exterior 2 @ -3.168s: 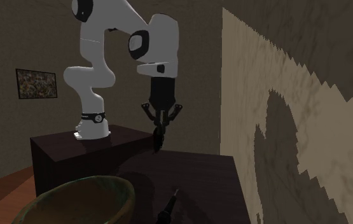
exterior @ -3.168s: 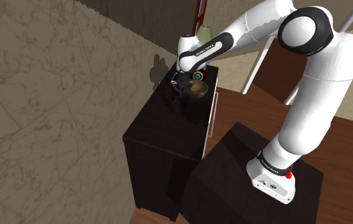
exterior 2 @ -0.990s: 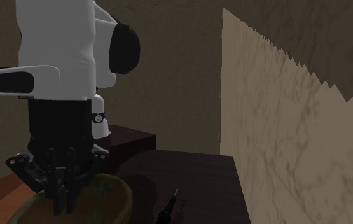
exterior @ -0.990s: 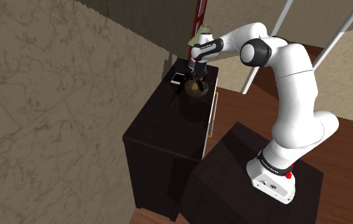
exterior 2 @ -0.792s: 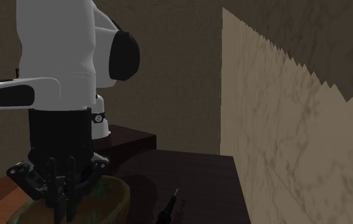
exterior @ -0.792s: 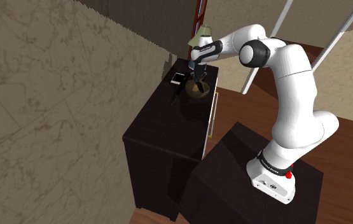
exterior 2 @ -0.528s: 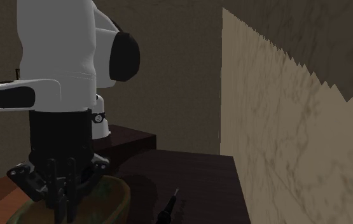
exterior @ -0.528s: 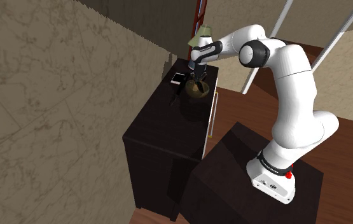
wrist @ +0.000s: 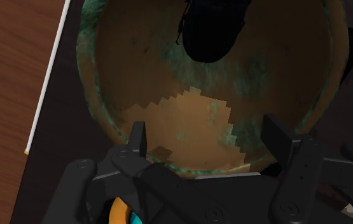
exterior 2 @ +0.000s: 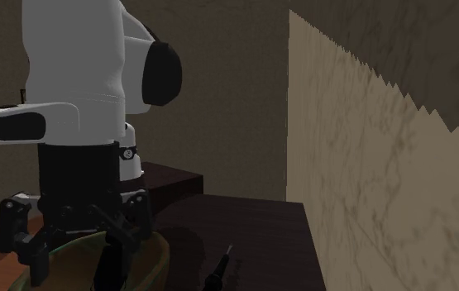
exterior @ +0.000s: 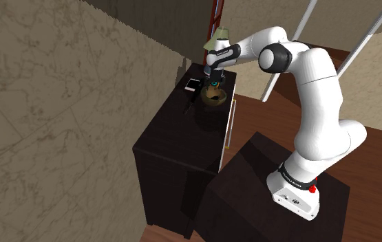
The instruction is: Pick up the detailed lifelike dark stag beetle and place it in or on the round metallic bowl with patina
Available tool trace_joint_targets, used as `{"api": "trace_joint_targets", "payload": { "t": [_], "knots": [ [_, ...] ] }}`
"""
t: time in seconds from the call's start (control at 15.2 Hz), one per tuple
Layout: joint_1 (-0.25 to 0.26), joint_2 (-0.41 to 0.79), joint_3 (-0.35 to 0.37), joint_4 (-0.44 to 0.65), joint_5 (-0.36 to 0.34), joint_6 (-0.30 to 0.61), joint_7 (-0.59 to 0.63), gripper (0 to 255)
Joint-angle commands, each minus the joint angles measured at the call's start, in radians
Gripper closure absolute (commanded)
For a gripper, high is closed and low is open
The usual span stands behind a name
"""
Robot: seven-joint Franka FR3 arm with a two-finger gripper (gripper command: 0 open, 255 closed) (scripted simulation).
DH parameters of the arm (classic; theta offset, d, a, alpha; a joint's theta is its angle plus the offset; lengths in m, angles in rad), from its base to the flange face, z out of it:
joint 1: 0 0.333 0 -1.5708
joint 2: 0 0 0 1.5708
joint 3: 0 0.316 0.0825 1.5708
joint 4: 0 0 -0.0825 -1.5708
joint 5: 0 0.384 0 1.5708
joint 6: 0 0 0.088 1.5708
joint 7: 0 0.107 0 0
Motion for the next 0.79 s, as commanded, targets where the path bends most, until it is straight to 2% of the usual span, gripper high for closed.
{"api": "trace_joint_targets", "payload": {
  "t": [0.0,0.2,0.73],
  "knots": [
    [0.001,-0.019,0.000,0.001,0.000,-0.021,0.000,0],
    [0.003,-0.068,0.001,0.015,0.001,-0.083,-0.001,0],
    [0.003,-0.068,0.001,0.015,0.001,-0.083,-0.001,0]
  ]
}}
